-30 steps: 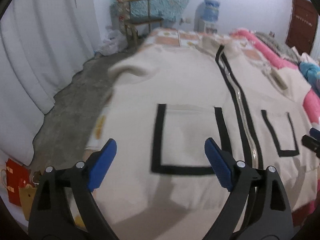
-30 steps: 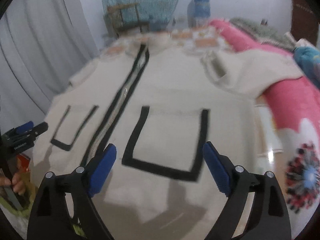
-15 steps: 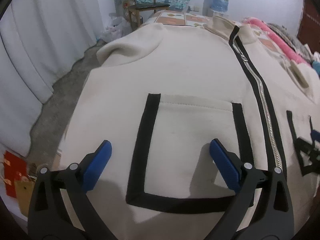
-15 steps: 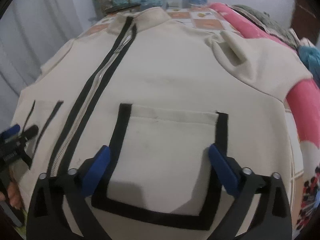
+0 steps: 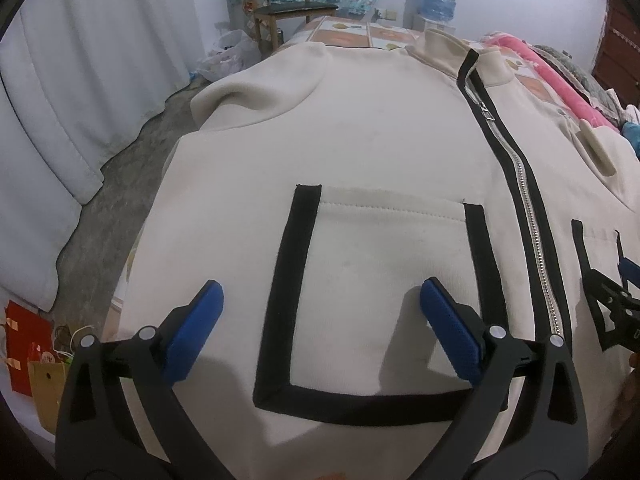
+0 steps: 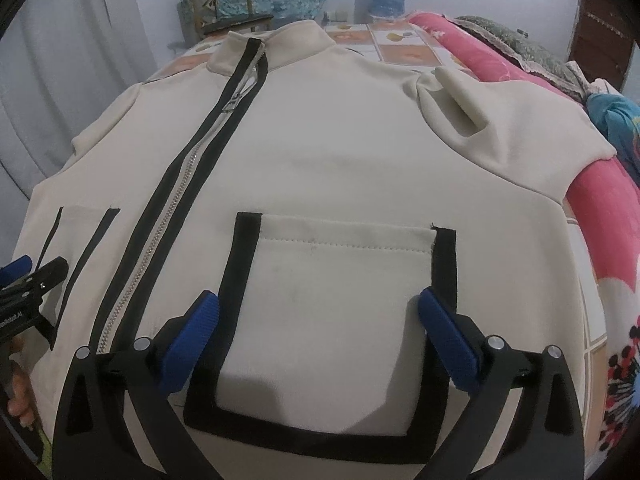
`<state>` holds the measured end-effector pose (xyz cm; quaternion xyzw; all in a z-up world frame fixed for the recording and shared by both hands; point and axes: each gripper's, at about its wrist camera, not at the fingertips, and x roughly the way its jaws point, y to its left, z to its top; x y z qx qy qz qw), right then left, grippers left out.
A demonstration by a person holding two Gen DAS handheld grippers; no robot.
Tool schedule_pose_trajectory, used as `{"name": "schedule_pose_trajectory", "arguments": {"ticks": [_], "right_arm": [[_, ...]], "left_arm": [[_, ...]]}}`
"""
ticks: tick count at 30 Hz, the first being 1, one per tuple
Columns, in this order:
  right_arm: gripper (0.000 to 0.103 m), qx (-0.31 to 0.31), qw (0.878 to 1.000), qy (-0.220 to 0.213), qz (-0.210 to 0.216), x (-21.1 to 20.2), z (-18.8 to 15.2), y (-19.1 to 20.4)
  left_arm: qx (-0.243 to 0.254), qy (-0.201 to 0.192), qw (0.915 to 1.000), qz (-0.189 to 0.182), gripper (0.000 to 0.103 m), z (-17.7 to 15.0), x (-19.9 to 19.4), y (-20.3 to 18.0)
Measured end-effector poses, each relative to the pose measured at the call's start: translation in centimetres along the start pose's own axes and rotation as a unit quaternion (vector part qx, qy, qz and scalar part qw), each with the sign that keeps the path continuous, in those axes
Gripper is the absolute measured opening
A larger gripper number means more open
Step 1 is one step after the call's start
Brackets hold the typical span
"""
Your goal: Fold large clothes
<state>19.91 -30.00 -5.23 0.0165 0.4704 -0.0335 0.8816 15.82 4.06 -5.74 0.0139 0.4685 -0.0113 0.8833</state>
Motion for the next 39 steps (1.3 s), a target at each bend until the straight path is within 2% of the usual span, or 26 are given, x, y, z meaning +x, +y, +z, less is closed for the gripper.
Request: {"name": "schedule_pose_trajectory", "arguments": {"ticks": [7,12,17,20,22,25,27,28,30,31,34,36,38,39], "right_arm": [[0.097,0.010,1.000,0.022,0.009,-0.1,0.9,-0.1],[0.097,0.002,1.000,-0.016,0.026,-1.8,2.5,1.3],[0.097,-0.018,0.998,-0.038,0.050,-2.7,4.2,4.0],[0.097,-0.032,0.996,-0.039,0.077,-2.5,5.4,5.9],[0.097,-0.037,0.994,-0.036,0.095,-2.2,6.2,7.0],[0.097,-0.036,0.992,-0.034,0.114,-1.9,7.4,8.2],[0.097,-0.035,0.991,-0.031,0.122,-1.6,8.0,8.9],[0.097,-0.037,0.991,-0.029,0.123,-1.4,8.4,9.4],[0.095,-0.043,0.991,-0.023,0.126,-0.9,8.7,10.4],[0.094,-0.050,0.990,-0.020,0.127,-0.8,8.7,10.9],[0.089,-0.075,0.988,-0.001,0.134,-1.0,8.4,12.1],[0.088,-0.089,0.983,0.006,0.158,-2.7,7.6,11.6],[0.088,-0.118,0.980,0.012,0.158,-5.5,6.2,10.4],[0.088,-0.127,0.980,0.015,0.151,-6.4,5.8,9.8]], "left_arm": [[0.008,-0.003,0.9999,-0.010,0.096,0.0,0.0,0.2],[0.022,0.011,0.9995,-0.020,0.096,0.2,-0.6,0.6],[0.033,-0.035,0.9988,0.007,0.096,1.5,-4.5,3.0],[-0.001,-0.070,0.9975,0.005,0.095,3.8,-6.7,6.6],[-0.029,-0.077,0.9966,-0.001,0.095,5.3,-7.1,8.8],[-0.077,-0.073,0.9941,-0.024,0.095,8.6,-6.2,12.9],[-0.103,-0.063,0.9921,-0.035,0.085,10.0,-4.9,14.7],[-0.120,-0.052,0.9904,-0.045,0.083,10.6,-3.9,15.8],[-0.181,-0.011,0.9796,-0.086,0.074,11.6,-0.7,18.5],[-0.225,0.012,0.9676,-0.115,0.072,11.8,1.4,20.1],[-0.313,0.054,0.9361,-0.151,0.066,11.0,5.8,23.1],[-0.370,0.078,0.9092,-0.174,0.066,9.9,8.5,25.0],[-0.393,0.086,0.8958,-0.189,0.066,9.1,9.8,25.9],[-0.397,0.088,0.8930,-0.192,0.066,8.8,10.2,26.4]]}}
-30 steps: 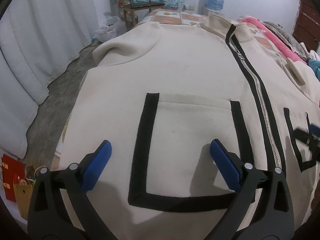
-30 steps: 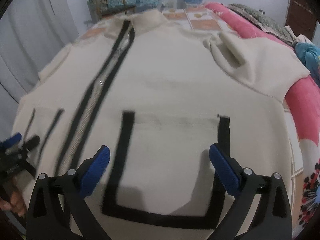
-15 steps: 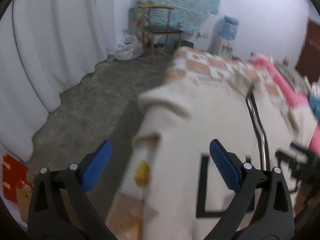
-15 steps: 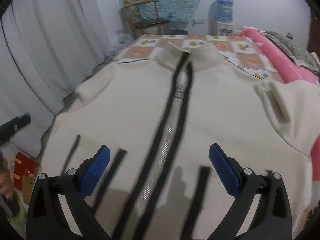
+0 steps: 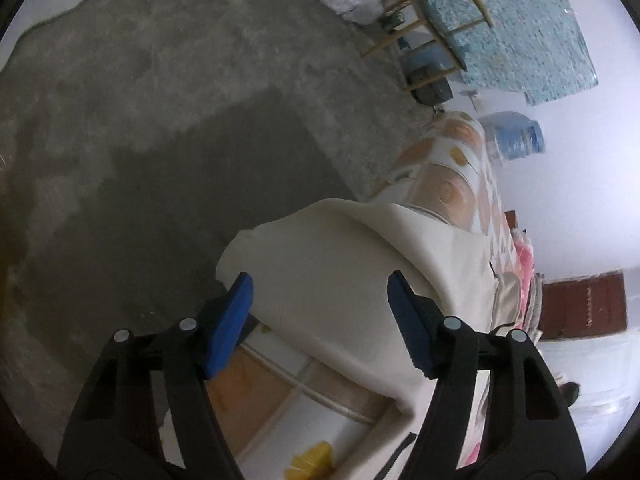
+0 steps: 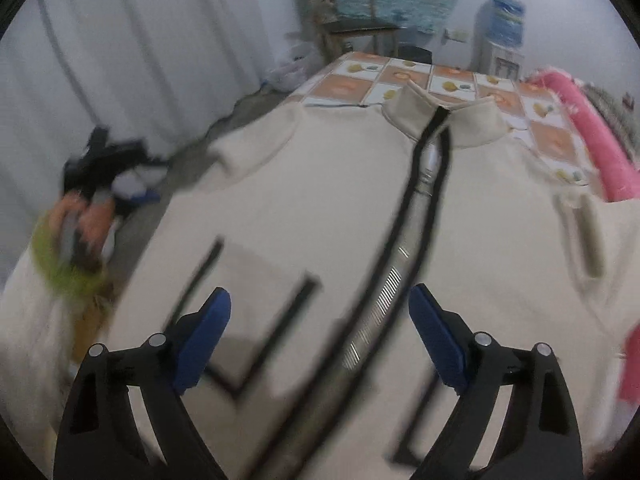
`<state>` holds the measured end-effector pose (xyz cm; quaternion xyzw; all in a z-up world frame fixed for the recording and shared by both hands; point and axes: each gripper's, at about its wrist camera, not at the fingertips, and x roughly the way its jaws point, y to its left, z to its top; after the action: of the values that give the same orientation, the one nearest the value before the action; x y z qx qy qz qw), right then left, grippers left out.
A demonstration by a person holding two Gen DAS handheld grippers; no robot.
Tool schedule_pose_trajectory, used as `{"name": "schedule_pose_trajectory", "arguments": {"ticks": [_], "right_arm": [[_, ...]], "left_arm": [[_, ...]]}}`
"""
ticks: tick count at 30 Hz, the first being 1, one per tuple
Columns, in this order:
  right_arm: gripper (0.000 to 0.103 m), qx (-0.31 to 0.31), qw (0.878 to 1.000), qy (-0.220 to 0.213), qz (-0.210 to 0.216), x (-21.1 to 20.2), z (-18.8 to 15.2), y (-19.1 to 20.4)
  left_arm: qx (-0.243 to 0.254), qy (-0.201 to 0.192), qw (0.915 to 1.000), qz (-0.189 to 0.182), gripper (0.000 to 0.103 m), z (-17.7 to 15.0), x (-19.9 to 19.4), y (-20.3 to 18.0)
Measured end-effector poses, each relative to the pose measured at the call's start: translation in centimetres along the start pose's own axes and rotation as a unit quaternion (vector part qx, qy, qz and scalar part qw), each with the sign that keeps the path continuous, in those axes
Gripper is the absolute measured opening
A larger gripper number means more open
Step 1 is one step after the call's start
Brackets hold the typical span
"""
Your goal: Fold large clothes
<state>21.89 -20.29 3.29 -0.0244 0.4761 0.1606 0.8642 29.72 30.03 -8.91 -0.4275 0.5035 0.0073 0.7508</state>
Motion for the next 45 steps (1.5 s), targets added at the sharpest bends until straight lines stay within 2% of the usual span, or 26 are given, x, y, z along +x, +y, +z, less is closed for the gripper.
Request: {"name": "schedule_pose_trajectory", "arguments": {"ticks": [2,5,6,9,12,16,19,22,29,31,33,34,35,37,38,39,40,41,43,45], "right_arm": [[0.088,-0.019,1.000,0.022,0.004,-2.4,-0.8,-0.5],[0.088,-0.023,0.998,0.048,0.012,-3.8,0.4,-1.3],[0.088,-0.026,0.998,0.049,0.017,-3.7,1.1,-1.3],[0.088,-0.035,0.998,0.037,0.026,-1.3,4.2,-0.5],[0.088,-0.040,0.998,0.025,0.038,3.3,7.2,1.0],[0.088,-0.058,0.997,0.027,0.032,10.0,10.2,3.4],[0.088,-0.079,0.996,0.027,-0.007,13.3,11.4,4.5],[0.088,-0.088,0.995,0.024,-0.028,14.9,11.8,4.8],[0.088,-0.096,0.994,0.014,-0.047,15.5,11.6,4.8],[0.088,-0.097,0.994,0.016,-0.052,15.7,11.6,4.7],[0.088,-0.093,0.994,0.018,-0.053,16.0,11.5,4.5],[0.088,-0.090,0.994,0.018,-0.053,16.0,11.4,4.4],[0.088,-0.088,0.995,0.018,-0.053,16.0,11.4,4.3],[0.088,-0.088,0.994,0.013,-0.058,15.9,11.2,4.1],[0.088,-0.088,0.994,0.010,-0.062,15.8,11.2,4.1],[0.088,-0.089,0.994,0.007,-0.065,15.6,11.1,3.9],[0.088,-0.089,0.994,0.005,-0.068,15.4,11.1,3.7],[0.088,-0.086,0.994,0.002,-0.069,15.1,11.0,3.5],[0.088,-0.081,0.994,-0.004,-0.069,14.4,11.1,3.0],[0.088,-0.073,0.995,-0.013,-0.065,13.4,11.3,2.4]], "left_arm": [[-0.005,0.003,1.0000,-0.003,0.066,0.4,0.2,0.8],[-0.026,0.020,0.9994,-0.009,0.070,0.9,0.9,2.3],[-0.034,0.028,0.9990,-0.012,0.076,1.1,1.0,3.0],[-0.081,0.068,0.9932,-0.048,0.081,1.2,2.4,5.4],[-0.164,0.104,0.9754,-0.105,0.081,0.4,4.6,8.3],[-0.233,0.130,0.9489,-0.168,0.081,-1.0,7.8,10.8],[-0.271,0.153,0.9330,-0.180,0.081,-2.1,10.5,11.8],[-0.292,0.177,0.9218,-0.184,0.081,-3.5,13.0,12.5],[-0.301,0.214,0.9039,-0.216,0.080,-5.0,16.1,12.3],[-0.305,0.210,0.9019,-0.223,0.072,-4.9,16.5,12.2],[-0.308,0.208,0.8986,-0.233,0.056,-4.7,16.7,12.2],[-0.308,0.207,0.8988,-0.234,0.052,-4.5,16.7,12.0],[-0.306,0.206,0.8996,-0.234,0.042,-4.4,16.5,11.9],[-0.290,0.202,0.9075,-0.227,0.029,-3.8,16.0,11.7],[-0.282,0.198,0.9122,-0.222,0.019,-3.5,15.7,11.5],[-0.269,0.188,0.9206,-0.212,0.010,-2.9,15.1,11.2],[-0.259,0.175,0.9281,-0.203,0.008,-2.1,14.4,11.0],[-0.250,0.160,0.9347,-0.195,0.007,-1.4,13.6,10.8],[-0.222,0.110,0.9546,-0.166,0.006,0.2,11.0,10.0],[-0.165,0.058,0.9749,-0.137,0.005,1.5,8.2,8.1]]}}
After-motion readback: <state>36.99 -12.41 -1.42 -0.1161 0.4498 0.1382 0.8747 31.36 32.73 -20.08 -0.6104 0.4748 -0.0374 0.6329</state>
